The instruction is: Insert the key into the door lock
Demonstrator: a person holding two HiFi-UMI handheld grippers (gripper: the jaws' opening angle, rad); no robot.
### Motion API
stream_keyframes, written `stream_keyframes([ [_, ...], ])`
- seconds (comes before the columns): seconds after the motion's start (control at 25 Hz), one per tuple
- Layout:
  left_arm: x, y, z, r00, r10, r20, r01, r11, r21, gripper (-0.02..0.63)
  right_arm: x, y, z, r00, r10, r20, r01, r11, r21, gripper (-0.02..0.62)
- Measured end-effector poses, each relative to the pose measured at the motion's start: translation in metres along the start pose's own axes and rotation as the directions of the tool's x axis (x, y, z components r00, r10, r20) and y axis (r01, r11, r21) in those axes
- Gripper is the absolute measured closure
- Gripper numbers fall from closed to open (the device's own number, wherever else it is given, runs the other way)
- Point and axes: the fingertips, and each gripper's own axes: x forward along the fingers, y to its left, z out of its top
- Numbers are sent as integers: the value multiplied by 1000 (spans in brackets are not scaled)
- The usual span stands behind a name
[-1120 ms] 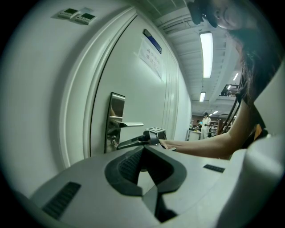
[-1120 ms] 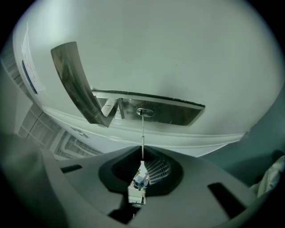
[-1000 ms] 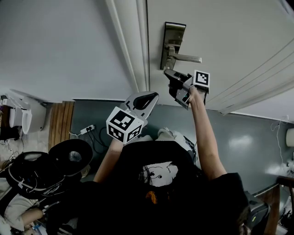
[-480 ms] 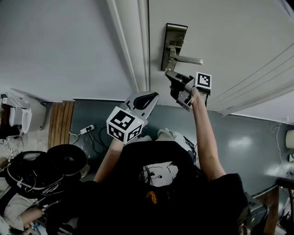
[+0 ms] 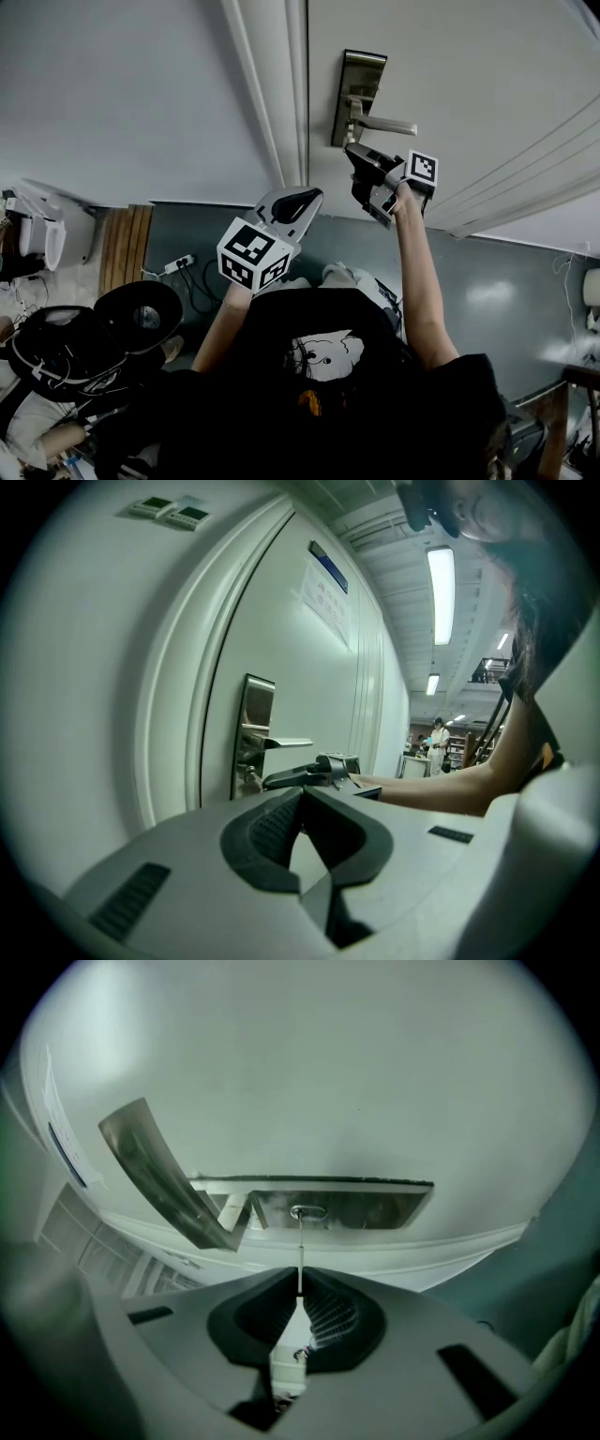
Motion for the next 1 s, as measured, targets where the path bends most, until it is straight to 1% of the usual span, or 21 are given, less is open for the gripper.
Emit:
stream_keyframes([
  [0.12,0,3,0,1000,6,0,-6,1000,-5,597,-6,0,10,995,50,83,-56,996,71,575],
  [0.24,-1,6,-2,1000,10,-1,-10,1000,-8,597,-4,-1,12,991,35,131,-42,998,55,575],
  [0.36,0,8,-3,1000,12,-3,-12,1000,-11,597,0,-1,17,982,27,189,-41,997,72,575],
  [0.52,1,10,-3,1000,11,-5,-11,1000,-12,597,3,-3,25,973,27,229,-46,996,77,575],
  [0.76,-3,13,-3,1000,21,-3,-21,1000,-20,597,4,-3,26,966,51,252,-76,993,91,574],
  [0.84,-3,14,-4,1000,26,-4,-26,999,-24,597,4,-3,27,965,49,256,-70,995,76,574],
  [1.0,-7,12,-8,999,31,-7,-31,999,-30,597,1,0,27,962,27,270,-25,1000,-9,575],
])
